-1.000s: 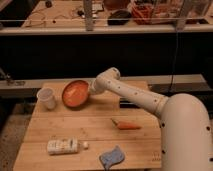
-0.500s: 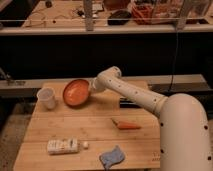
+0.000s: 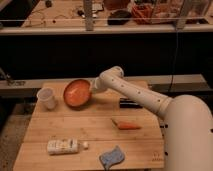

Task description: Pick up the ceramic bowl

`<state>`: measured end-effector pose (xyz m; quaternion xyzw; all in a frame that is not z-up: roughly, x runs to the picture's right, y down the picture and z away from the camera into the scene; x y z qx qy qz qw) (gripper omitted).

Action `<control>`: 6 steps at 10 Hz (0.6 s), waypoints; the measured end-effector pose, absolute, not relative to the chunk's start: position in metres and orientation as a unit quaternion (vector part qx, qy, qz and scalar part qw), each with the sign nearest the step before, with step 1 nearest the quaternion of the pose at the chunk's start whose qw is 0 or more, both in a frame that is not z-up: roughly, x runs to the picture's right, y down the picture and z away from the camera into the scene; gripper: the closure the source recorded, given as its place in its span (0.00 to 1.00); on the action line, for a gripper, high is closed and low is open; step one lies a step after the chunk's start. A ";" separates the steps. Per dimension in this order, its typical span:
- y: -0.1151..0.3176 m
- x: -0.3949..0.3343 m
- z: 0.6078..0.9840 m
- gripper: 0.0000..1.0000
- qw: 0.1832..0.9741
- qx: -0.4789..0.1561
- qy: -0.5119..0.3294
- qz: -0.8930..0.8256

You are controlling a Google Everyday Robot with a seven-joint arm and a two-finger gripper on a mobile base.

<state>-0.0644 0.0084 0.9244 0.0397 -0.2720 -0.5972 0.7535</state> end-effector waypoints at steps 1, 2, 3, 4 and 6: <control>0.010 -0.067 0.925 1.00 0.752 0.040 -0.274 -0.599; 0.011 -0.068 0.924 1.00 0.750 0.041 -0.276 -0.599; 0.012 -0.067 0.923 1.00 0.749 0.042 -0.277 -0.600; 0.011 -0.064 0.923 1.00 0.747 0.045 -0.277 -0.603; 0.010 -0.062 0.922 1.00 0.744 0.047 -0.280 -0.605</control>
